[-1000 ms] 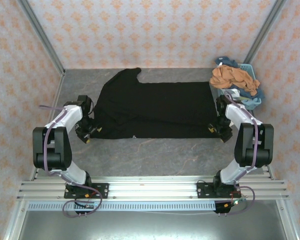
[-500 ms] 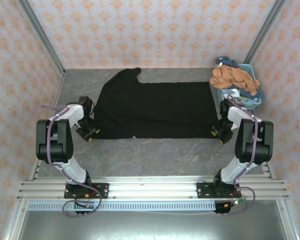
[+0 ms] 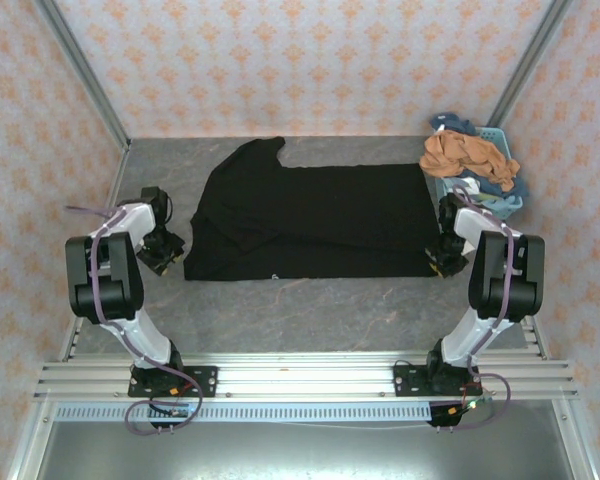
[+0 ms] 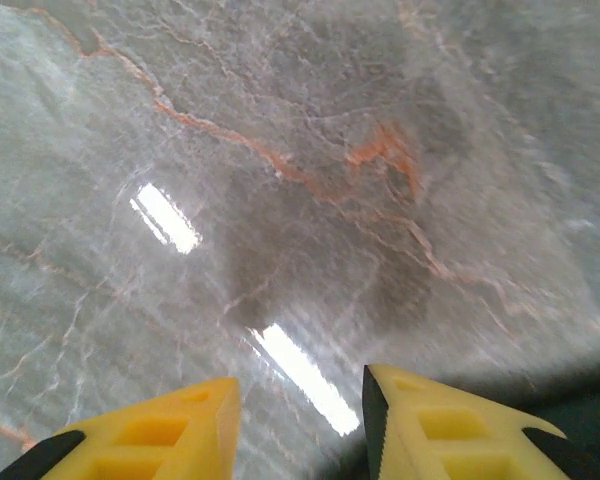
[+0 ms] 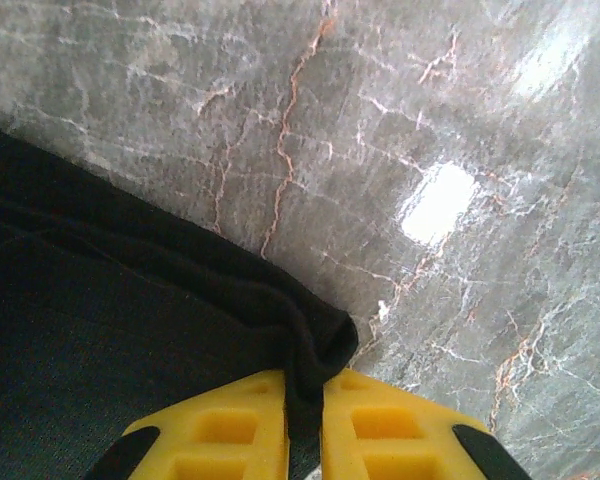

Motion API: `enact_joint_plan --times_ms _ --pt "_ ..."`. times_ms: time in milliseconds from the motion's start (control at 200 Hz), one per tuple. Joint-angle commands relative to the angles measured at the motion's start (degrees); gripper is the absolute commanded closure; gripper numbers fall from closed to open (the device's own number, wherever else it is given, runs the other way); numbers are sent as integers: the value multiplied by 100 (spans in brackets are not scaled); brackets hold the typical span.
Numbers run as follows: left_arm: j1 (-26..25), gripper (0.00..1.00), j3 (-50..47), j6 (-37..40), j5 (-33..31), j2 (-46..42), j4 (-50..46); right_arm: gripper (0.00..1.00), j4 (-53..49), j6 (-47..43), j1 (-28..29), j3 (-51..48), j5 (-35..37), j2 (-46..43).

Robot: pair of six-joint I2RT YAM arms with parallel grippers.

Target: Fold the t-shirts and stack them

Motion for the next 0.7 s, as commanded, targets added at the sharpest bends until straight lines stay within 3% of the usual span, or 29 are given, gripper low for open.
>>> enact_joint_plan --times_ms 0,85,235,380,696 --pt "-182 59 -320 -155 359 -749 -179 87 -284 -62 -43 -113 394 0" --pt "-315 55 -645 -340 685 -812 -214 91 -341 -110 -40 -121 457 -19" --pt "-305 56 -871 -641 627 -611 50 97 -359 -177 -47 -156 501 -2" --pt "-307 56 -607 -743 428 -356 75 98 -381 -229 -46 -146 545 -10" --pt "-394 56 -945 -1210 977 -186 624 100 -359 -239 -47 -227 483 -36"
